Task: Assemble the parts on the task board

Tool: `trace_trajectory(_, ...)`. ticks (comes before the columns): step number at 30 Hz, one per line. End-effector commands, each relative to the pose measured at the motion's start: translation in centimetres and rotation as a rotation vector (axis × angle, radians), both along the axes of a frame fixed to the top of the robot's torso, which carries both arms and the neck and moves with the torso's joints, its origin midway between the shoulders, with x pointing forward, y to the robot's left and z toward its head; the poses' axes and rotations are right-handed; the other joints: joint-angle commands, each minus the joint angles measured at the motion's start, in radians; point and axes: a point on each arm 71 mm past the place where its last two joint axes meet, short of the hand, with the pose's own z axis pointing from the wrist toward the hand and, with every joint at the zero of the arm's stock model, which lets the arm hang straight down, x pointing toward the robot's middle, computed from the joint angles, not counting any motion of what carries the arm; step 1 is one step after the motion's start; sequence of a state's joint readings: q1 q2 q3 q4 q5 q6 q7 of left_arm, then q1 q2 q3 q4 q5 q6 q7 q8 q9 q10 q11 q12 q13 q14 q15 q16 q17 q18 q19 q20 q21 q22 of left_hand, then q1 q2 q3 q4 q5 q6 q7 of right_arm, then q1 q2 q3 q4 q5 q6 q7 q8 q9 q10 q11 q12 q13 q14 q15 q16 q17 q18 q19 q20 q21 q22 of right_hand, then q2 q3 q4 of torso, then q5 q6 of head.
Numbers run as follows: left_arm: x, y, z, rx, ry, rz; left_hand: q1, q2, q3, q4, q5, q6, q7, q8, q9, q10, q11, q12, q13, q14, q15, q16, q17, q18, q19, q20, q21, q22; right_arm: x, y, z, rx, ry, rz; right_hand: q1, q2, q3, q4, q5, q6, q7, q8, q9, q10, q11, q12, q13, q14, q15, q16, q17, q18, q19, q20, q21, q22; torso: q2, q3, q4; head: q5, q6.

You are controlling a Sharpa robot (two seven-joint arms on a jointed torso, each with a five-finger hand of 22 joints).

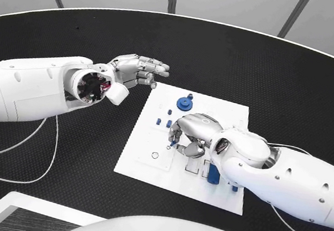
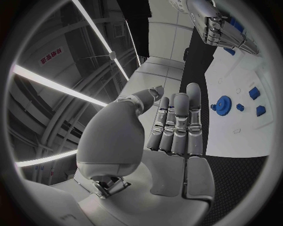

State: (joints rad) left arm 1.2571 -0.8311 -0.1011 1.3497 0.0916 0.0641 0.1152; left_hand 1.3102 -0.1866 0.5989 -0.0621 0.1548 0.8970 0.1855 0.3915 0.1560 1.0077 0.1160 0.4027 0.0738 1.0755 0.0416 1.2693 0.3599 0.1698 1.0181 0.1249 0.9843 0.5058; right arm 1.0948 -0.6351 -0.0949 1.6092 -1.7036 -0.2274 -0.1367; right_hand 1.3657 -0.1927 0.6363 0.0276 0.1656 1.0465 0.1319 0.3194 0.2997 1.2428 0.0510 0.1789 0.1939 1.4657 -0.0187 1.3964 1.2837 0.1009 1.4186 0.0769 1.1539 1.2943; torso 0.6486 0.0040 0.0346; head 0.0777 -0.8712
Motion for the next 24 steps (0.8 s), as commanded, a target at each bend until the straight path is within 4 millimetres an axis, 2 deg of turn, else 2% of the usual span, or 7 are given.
trace_trajectory(1, 0.0, -0.02, 0.0, 0.0, 0.0, -0.001, 0.005, 0.003, -0.008, 0.0, 0.001, -0.004, 0.004, -0.006, -0.001, -0.003, 0.005, -0.005, -0.001, -0.007, 0.0, -0.001, -0.001, 0.016, -0.001, 0.004, -0.006, -0.001, 0.0, 0.14, -0.06, 0.001, 0.0, 0.001, -0.01, 0.003, 0.0, -0.003, 0.005, -0.002, -0.003, 0.006, 0.001, 0.001, 0.003, -0.004, -0.001, 0.054, -0.006, -0.003, 0.0, -0.01, 0.002, -0.001, -0.003, 0.0, 0.0, 0.0001, 0.0, 0.001, -0.001)
trace_trajectory(24, -0.04, -0.05, -0.02, 0.0, 0.005, -0.008, 0.006, 0.003, -0.012, 0.001, 0.001, -0.004, 0.005, -0.006, -0.002, -0.004, 0.006, -0.006, -0.001, -0.008, 0.001, -0.001, -0.002, 0.015, 0.0, 0.005, -0.008, -0.003, 0.02, 0.75, -0.47, -0.003, 0.009, 0.012, -0.011, 0.005, 0.0, -0.004, 0.007, -0.003, -0.003, 0.006, 0.002, 0.001, 0.003, -0.005, -0.001, 0.054, -0.006, -0.004, -0.002, -0.009, 0.001, -0.001, -0.006, -0.001, 0.0, -0.0002, -0.0003, 0.008, -0.001)
